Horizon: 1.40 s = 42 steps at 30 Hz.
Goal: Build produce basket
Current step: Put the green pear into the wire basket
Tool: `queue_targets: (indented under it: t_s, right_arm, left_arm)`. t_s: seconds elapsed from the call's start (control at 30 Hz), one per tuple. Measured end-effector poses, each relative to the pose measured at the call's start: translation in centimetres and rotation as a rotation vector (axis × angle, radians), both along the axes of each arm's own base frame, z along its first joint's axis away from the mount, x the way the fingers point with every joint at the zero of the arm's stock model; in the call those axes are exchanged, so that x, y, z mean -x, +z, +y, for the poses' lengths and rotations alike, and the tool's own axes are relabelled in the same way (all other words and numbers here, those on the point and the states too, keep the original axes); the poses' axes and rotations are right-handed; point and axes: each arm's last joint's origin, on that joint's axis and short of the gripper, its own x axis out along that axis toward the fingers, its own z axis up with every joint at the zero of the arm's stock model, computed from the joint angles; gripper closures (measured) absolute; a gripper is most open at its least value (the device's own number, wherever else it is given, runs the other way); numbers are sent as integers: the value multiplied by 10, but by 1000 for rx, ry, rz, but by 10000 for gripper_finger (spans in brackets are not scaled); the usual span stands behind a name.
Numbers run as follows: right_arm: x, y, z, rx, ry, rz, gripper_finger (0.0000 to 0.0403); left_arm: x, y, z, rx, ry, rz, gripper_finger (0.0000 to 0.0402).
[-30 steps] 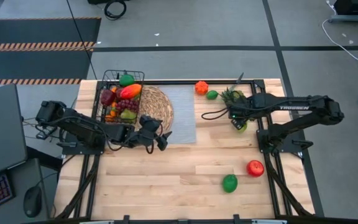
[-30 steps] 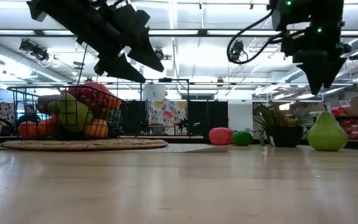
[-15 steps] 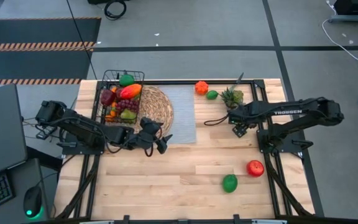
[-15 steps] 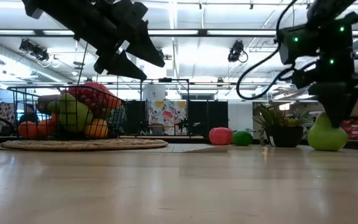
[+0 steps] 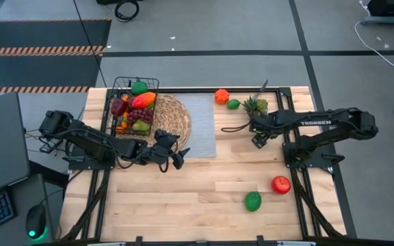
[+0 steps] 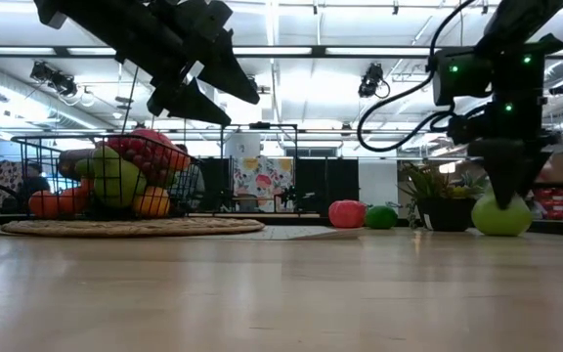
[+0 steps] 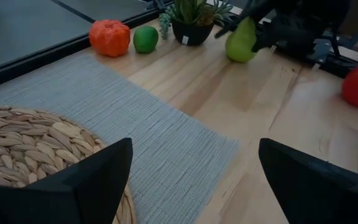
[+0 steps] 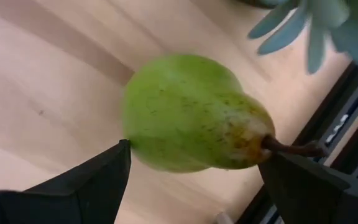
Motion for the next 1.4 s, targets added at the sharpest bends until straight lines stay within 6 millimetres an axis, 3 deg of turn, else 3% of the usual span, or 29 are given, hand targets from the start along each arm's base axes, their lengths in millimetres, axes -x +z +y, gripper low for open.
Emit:
queue_targets:
  t_s: [0.37, 0.67, 1.03, 1.4]
  right_arm:
    - [-7, 1, -17, 24, -20, -111, 55]
    - [-10, -2, -15, 22, 20, -94, 58]
    - [-21, 1, 2, 8, 106, -158, 179]
    - [-41, 9, 20, -81, 233, -405, 185]
  left_arm:
    - [0, 0, 0, 0, 0, 0, 44]
    - [0, 0, 0, -2, -1, 1, 44]
    - [0, 0, 0, -4, -2, 3, 44]
    - [0, 0, 0, -3, -1, 4, 44]
